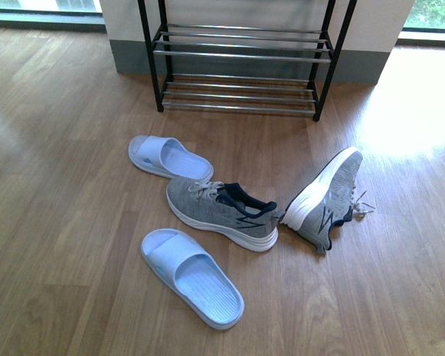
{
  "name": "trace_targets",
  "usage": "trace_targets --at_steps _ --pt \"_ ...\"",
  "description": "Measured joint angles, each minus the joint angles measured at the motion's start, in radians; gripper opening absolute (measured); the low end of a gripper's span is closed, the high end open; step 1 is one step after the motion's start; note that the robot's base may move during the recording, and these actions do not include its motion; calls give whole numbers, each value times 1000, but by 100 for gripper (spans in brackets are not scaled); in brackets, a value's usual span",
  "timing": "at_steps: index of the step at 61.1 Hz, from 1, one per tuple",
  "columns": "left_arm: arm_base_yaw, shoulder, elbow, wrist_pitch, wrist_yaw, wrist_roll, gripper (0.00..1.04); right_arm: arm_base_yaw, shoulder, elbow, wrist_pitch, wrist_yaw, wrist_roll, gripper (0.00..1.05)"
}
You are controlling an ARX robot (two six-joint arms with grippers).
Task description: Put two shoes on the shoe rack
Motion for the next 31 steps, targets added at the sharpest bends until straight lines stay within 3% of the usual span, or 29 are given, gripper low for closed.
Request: trace_targets --at_steps 31 --pt "0 0 0 0 0 0 95 0 0 0 0 0 0 95"
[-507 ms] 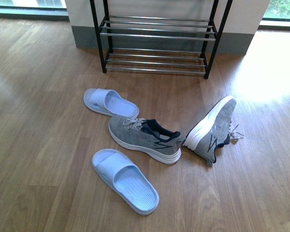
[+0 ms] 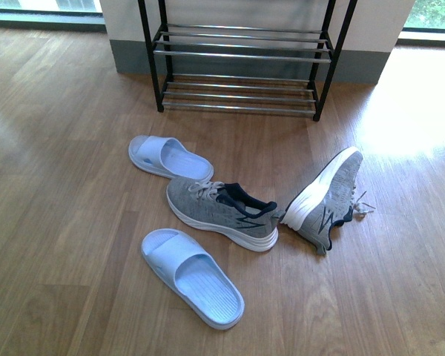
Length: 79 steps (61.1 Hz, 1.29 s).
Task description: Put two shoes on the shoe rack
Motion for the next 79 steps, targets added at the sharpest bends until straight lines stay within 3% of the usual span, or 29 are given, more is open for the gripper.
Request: trace_targets --at_steps 79 --pt "0 0 0 0 0 0 95 0 0 0 0 0 0 95"
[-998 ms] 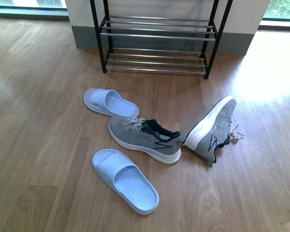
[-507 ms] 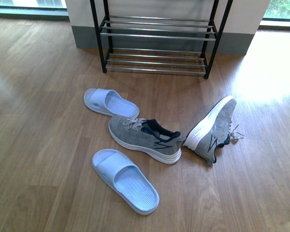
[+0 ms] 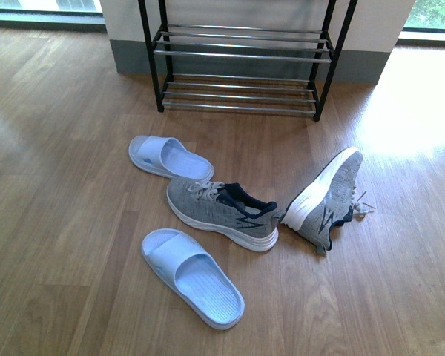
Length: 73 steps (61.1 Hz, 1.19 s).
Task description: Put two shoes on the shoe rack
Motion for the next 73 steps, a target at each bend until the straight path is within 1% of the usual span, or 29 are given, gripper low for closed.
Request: trace_targets --at_steps 73 --pt "0 0 0 0 0 0 95 0 0 0 0 0 0 95"
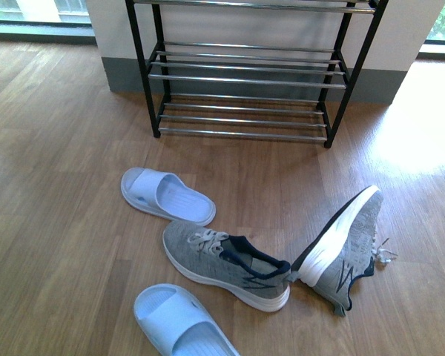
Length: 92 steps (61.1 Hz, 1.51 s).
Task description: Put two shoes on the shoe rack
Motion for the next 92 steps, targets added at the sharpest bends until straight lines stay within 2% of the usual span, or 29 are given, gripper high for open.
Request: trace_targets --at_steps 19,21,26,32,41,48,55,63,70,85,92 --pt "0 0 0 0 0 0 95 1 1 0 -1 3 4 95" --pt "0 0 0 0 0 0 95 6 26 16 -57 46 53 95" --pt "0 0 0 0 0 0 95 -31 169 43 -102 50 179 95" --pt "0 0 0 0 0 0 95 -136 470 65 32 -42 304 95" --pt "0 0 0 0 0 0 95 -215 998 142 365 -123 315 95" --pt "0 0 0 0 0 0 95 -253 1433 261 565 -111 273 95" --pt "0 0 0 0 0 0 95 -281 1827 389 666 -76 226 95" --pt "0 0 0 0 0 0 95 -293 2197 536 676 -74 191 95" --pt "0 0 0 0 0 0 95 -273 2405 662 645 -93 187 95" --pt "0 0 0 0 0 0 95 -230 2649 915 601 -201 238 95" --pt "0 0 0 0 0 0 95 -237 2733 1027 571 -194 263 95"
